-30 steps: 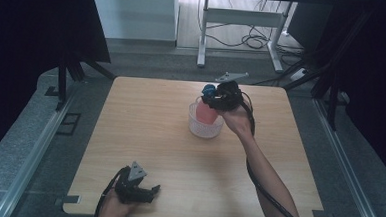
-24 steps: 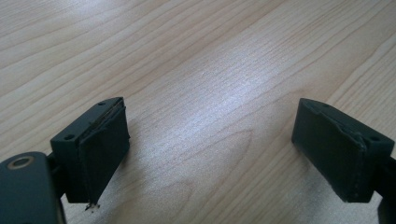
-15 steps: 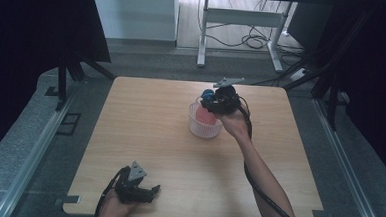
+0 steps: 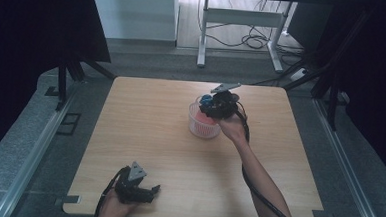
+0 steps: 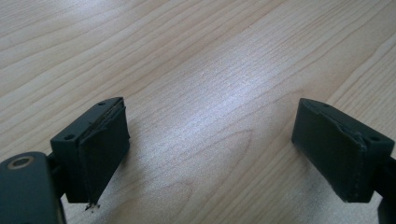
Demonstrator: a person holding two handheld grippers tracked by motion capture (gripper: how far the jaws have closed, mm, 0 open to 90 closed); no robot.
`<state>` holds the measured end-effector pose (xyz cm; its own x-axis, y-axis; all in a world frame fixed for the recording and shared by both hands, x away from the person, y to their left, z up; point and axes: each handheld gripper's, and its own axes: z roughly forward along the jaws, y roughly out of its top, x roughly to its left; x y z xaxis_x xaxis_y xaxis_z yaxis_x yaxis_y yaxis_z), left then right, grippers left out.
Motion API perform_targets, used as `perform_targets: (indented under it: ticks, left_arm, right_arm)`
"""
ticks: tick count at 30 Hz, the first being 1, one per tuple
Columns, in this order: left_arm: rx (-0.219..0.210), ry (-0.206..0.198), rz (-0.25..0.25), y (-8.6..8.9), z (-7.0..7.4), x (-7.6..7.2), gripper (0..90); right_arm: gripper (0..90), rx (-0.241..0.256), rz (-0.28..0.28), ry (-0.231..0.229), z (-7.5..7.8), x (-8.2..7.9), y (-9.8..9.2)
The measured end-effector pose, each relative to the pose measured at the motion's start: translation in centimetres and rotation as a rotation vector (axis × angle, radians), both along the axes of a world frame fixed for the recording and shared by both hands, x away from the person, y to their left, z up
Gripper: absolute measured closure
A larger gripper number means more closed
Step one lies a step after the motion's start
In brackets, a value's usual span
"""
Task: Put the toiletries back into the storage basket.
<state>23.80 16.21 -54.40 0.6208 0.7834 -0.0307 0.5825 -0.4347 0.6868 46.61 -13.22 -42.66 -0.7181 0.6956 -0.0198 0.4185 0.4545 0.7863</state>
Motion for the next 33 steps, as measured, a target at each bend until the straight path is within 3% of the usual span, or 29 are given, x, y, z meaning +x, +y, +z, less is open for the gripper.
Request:
perform_targets:
  ticks: [6, 16, 33]
  left_arm:
    - [0.002, 0.001, 0.000, 0.0, 0.0, 0.0, 10.6]
    - [0.001, 0.001, 0.000, 0.0, 0.0, 0.0, 10.6]
    - [0.001, 0.000, 0.000, 0.0, 0.0, 0.0, 10.6]
  right_arm:
    - [52.5, -0.006, -0.010, 0.013, -0.7, 0.1, -0.1]
    - [48.7, 0.050, -0.026, 0.056, -1.0, 0.5, -1.1]
    - [30.0, 0.057, -0.009, 0.027, -0.4, -0.1, -1.4]
